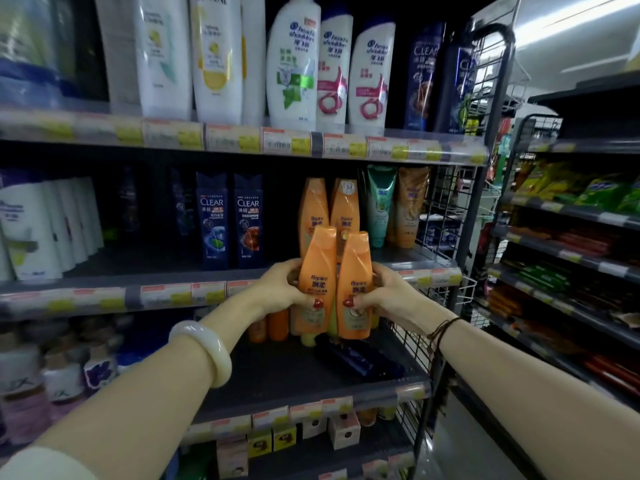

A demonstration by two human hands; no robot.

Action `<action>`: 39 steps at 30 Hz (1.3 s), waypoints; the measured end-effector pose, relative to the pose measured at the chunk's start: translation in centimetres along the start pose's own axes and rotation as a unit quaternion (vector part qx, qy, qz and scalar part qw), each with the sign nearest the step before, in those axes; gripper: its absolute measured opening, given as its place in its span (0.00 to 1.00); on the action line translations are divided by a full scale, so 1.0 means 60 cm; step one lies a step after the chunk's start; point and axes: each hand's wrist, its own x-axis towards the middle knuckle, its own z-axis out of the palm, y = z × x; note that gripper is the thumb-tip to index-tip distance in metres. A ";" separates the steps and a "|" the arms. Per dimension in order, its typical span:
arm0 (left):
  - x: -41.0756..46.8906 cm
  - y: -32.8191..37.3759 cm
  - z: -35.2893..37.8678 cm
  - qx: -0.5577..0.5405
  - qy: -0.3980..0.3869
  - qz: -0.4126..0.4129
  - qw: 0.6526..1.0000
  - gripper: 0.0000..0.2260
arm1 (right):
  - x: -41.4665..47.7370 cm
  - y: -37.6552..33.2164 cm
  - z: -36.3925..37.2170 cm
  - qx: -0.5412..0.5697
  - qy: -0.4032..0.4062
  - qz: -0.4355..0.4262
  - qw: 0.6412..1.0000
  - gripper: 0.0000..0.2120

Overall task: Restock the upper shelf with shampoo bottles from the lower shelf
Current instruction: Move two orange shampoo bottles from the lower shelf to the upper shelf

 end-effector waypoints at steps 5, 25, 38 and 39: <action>0.025 0.042 -0.028 -0.014 0.028 0.024 0.999 0.28 | 0.022 -0.055 -0.011 -0.011 0.018 -0.030 0.999 0.26; 0.124 0.066 -0.037 -0.024 0.157 0.030 0.987 0.30 | 0.117 -0.100 -0.037 -0.057 0.124 -0.123 0.983 0.25; 0.148 0.042 -0.026 -0.010 0.182 0.021 0.983 0.22 | 0.151 -0.070 -0.042 -0.093 0.140 -0.094 0.981 0.25; 0.149 0.040 -0.027 -0.012 0.181 0.019 0.983 0.21 | 0.152 -0.069 -0.042 -0.098 0.139 -0.091 0.981 0.25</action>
